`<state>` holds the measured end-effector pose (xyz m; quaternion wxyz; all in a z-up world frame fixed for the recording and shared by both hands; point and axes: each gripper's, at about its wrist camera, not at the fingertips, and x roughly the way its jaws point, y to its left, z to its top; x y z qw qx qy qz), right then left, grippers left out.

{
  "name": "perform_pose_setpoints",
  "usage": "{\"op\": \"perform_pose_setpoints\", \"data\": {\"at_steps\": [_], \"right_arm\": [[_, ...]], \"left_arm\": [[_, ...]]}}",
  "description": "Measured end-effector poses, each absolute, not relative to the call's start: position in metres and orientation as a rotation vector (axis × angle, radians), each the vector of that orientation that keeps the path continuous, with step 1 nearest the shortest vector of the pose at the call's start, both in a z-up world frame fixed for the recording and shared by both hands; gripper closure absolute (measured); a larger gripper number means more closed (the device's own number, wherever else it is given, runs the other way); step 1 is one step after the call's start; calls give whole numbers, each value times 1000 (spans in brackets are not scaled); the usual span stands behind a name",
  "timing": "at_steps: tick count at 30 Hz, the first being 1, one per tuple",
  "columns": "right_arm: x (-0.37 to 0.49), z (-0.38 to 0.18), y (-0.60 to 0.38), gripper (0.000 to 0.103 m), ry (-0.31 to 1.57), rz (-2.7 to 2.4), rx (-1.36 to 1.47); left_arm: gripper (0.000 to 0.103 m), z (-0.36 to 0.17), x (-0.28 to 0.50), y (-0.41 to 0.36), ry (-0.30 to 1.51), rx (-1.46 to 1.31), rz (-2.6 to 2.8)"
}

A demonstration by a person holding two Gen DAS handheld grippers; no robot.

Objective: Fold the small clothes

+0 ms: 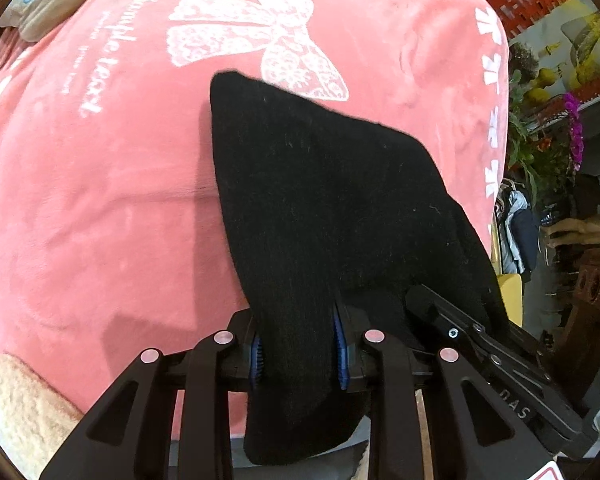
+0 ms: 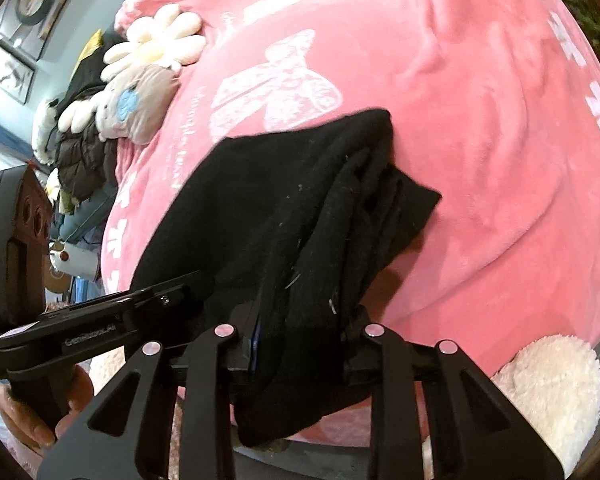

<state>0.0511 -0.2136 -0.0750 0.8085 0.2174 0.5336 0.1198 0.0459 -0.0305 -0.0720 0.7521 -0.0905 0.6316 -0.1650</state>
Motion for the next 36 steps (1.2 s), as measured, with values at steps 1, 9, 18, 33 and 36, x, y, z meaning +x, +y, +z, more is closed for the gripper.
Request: {"op": "perform_pose_setpoints", "data": {"at_steps": [1, 9, 18, 33, 36], "right_arm": [[48, -69, -209, 78, 1130, 264, 457], [38, -28, -171, 78, 1052, 325, 401], [46, 13, -121, 78, 964, 403, 351], [115, 83, -43, 75, 712, 509, 233], [140, 43, -34, 43, 748, 511, 219]], "left_arm": [[80, -69, 43, -25, 1373, -203, -357], [80, -40, 30, 6, 1297, -218, -333], [80, 1, 26, 60, 1198, -231, -299], [79, 86, 81, 136, 903, -126, -254], [49, 56, 103, 156, 857, -141, -226]]}}
